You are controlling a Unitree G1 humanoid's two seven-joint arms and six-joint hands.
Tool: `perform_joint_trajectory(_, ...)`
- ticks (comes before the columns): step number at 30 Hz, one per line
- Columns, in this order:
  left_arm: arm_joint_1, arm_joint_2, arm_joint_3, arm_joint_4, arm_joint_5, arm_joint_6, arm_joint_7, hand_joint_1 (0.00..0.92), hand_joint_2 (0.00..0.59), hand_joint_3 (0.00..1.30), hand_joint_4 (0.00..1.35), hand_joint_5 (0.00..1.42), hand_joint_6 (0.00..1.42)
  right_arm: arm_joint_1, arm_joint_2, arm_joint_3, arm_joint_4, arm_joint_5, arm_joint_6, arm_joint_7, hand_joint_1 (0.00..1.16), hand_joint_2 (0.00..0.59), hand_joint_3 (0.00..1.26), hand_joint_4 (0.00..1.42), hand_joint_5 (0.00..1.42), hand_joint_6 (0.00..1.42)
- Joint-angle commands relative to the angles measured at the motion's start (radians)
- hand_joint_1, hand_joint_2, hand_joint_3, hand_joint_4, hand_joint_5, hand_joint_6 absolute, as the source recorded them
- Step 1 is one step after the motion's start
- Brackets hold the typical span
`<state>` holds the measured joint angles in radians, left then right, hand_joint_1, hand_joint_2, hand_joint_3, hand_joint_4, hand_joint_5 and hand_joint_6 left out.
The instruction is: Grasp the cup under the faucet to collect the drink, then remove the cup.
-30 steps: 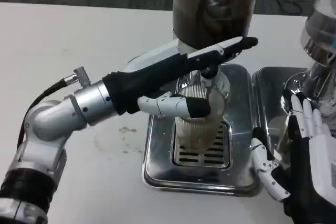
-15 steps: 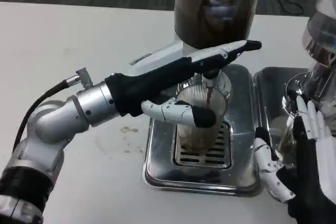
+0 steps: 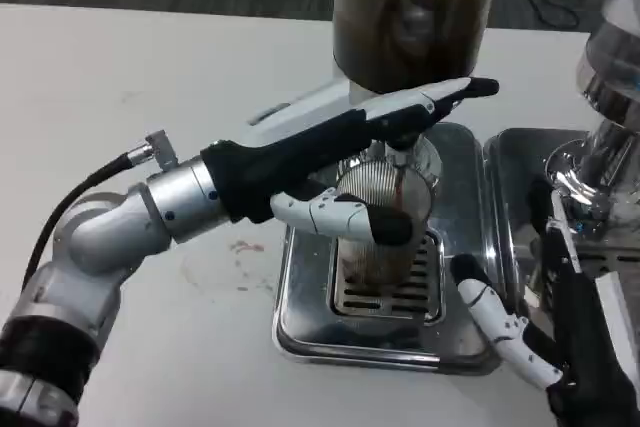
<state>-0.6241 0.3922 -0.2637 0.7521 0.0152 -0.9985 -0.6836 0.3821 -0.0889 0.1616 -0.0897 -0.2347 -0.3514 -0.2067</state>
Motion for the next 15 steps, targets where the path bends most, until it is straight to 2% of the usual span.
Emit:
perform_joint_trajectory(1,0.023,0.019,-0.05,0.01,0.074,-0.004,-0.043,0.0,0.058,0.05,0.0,0.03,0.04,-0.03,-0.007,-0.009,0.041,0.012,-0.046,0.036,0.56,0.206,0.0,0.0,0.0,0.0)
perform_joint_trajectory(8,0.027,0.029,-0.052,0.007,0.077,-0.006,-0.036,0.0,0.06,0.06,0.0,0.03,0.04,-0.085,-0.013,-0.001,0.093,-0.012,-0.044,0.068,0.6,0.204,0.0,0.0,0.0,0.0)
perform_joint_trajectory(15,0.035,0.041,-0.054,-0.001,0.067,-0.001,-0.033,0.0,0.065,0.06,0.0,0.03,0.04,-0.136,-0.005,0.0,0.161,-0.003,-0.058,0.086,0.6,0.206,0.0,0.0,0.0,0.0)
